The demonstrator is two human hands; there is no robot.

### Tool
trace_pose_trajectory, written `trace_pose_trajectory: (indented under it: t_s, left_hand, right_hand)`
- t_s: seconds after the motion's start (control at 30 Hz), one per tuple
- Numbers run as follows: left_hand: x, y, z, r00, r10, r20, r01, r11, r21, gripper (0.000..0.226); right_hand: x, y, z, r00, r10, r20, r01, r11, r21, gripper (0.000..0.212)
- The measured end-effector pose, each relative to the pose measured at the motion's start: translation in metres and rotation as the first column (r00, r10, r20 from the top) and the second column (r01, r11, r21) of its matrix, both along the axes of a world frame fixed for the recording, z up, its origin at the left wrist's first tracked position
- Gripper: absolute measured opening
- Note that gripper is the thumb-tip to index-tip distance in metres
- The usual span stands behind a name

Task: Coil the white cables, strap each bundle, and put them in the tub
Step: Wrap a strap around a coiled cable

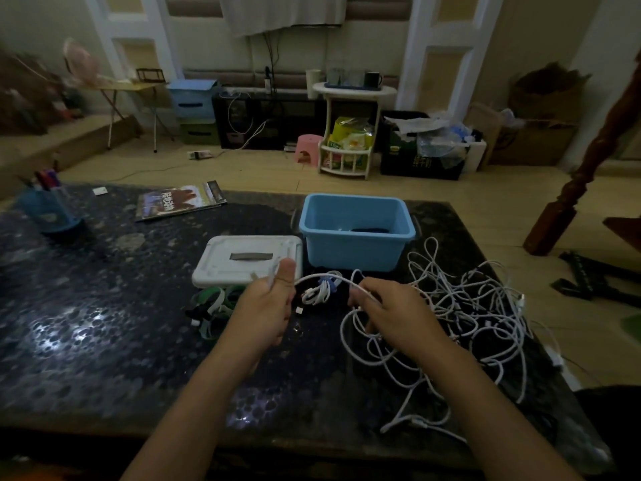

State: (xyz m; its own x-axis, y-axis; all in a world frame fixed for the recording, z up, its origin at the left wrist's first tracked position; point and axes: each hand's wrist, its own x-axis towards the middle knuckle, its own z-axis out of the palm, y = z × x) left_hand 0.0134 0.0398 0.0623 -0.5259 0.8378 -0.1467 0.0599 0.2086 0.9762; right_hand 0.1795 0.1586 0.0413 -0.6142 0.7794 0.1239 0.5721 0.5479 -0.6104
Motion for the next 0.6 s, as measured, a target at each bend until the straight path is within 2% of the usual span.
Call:
trace_pose_trajectory:
  t_s: [0.1, 0.2, 0.27, 0.33, 0.43, 0.6]
  left_hand:
    - [0.006, 0.002, -0.003, 0.964, 0.018, -0.264, -0.034, 0.998, -0.054, 0.064]
    - [0.013, 0.003, -0.004, 0.951, -0.015, -0.309, -0.009, 0.997, -0.077, 0.065]
    - [0.015, 0.003, -0.006, 0.935, -0.059, -0.351, 0.030, 0.996, -0.087, 0.076]
    - [0.016, 0.002, -0.009, 0.948, -0.045, -0.314, 0.023, 0.997, -0.075, 0.082]
    - [0.017, 0.003, -0.010, 0.968, -0.015, -0.252, 0.003, 0.999, -0.046, 0.052]
    - [0.020, 0.004, -0.010, 0.967, 0.007, -0.254, -0.025, 0.997, -0.067, 0.055]
  right_hand:
    - [-0.013, -0.021, 0.003, 0.996, 0.084, -0.012, -0.083, 0.995, 0.057, 0.029]
    - [-0.021, -0.034, 0.008, 0.987, 0.144, 0.076, -0.155, 0.974, 0.164, 0.025]
    - [-0.022, -0.040, 0.012, 0.970, 0.195, 0.145, -0.221, 0.955, 0.199, 0.023]
    - [-0.023, -0.045, 0.014, 0.959, 0.243, 0.149, -0.269, 0.943, 0.197, 0.022]
    - [-0.024, -0.045, 0.016, 0.950, 0.261, 0.172, -0.297, 0.926, 0.234, 0.032]
    - [-0.024, -0.042, 0.015, 0.929, 0.223, 0.295, -0.312, 0.901, 0.300, 0.025]
